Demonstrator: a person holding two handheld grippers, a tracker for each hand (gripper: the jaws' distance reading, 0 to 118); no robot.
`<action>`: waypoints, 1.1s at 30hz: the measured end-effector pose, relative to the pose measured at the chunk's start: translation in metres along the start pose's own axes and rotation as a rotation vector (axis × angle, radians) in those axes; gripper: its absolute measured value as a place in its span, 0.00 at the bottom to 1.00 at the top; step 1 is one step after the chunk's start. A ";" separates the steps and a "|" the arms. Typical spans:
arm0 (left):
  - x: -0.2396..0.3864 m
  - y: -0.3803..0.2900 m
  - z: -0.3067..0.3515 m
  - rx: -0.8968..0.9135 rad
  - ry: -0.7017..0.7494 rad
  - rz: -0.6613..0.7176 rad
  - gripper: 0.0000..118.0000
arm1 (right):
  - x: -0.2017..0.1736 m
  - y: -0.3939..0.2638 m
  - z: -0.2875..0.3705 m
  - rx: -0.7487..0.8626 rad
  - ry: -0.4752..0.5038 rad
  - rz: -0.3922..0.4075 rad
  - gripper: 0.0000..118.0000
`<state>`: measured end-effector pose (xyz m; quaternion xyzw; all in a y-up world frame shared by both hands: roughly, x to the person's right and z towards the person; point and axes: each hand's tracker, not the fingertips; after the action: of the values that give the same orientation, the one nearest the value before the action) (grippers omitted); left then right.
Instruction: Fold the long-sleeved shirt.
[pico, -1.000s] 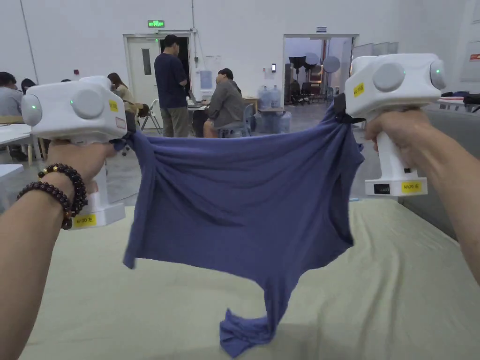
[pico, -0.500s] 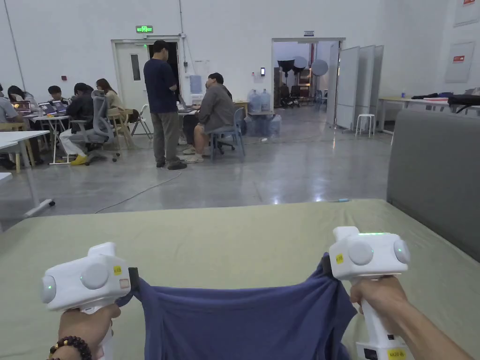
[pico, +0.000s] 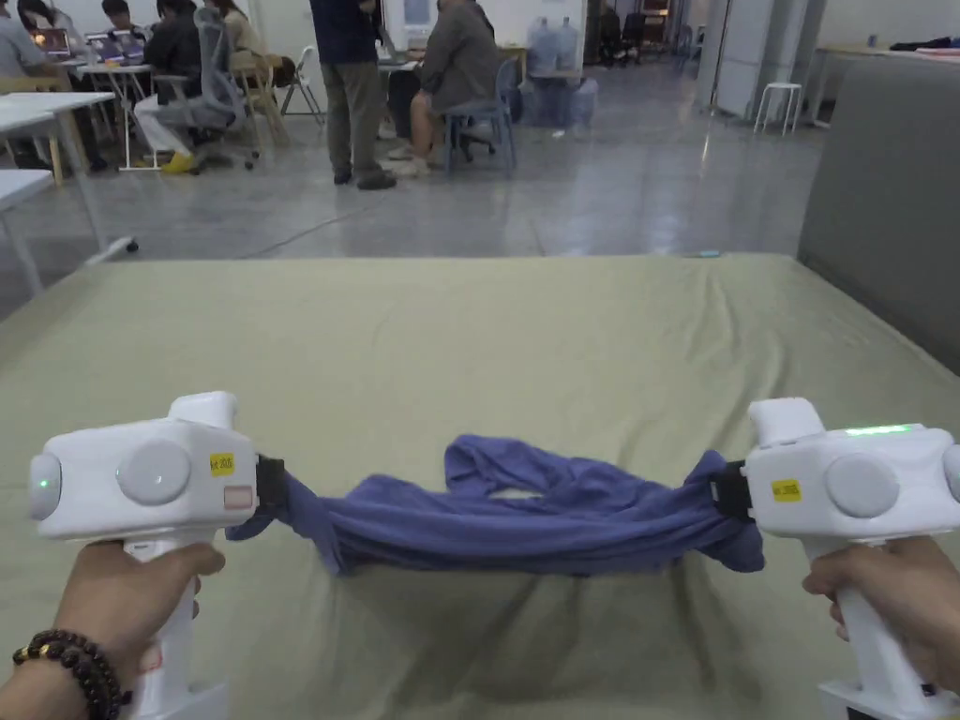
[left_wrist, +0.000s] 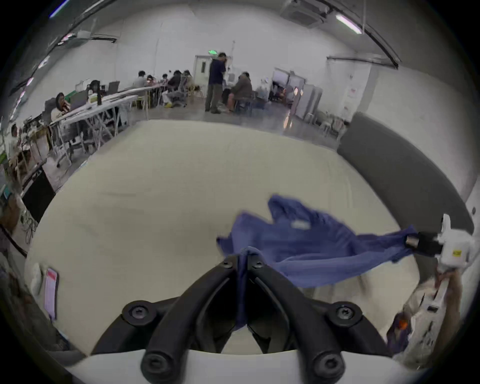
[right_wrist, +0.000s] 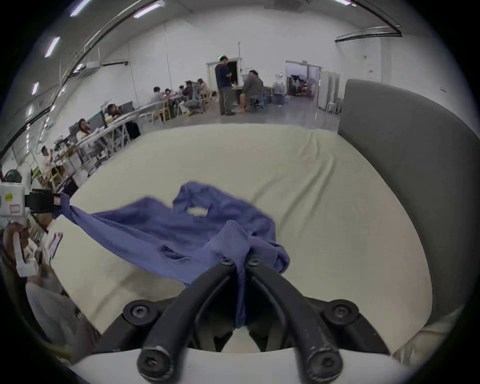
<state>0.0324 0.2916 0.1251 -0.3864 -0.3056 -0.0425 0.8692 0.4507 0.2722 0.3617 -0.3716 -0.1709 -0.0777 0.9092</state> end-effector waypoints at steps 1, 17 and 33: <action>-0.001 -0.021 0.002 -0.031 0.021 -0.020 0.00 | -0.003 -0.020 0.006 -0.029 -0.012 0.023 0.00; -0.019 -0.163 -0.004 -0.318 -0.004 -0.030 0.06 | -0.009 -0.152 -0.001 -0.391 0.081 0.069 0.12; -0.005 -0.072 -0.033 -0.166 0.003 0.006 0.00 | -0.018 -0.087 -0.015 -0.223 0.019 0.013 0.00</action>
<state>0.0228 0.2177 0.1522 -0.4579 -0.2987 -0.0656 0.8348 0.4150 0.2000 0.4011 -0.4706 -0.1501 -0.0940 0.8644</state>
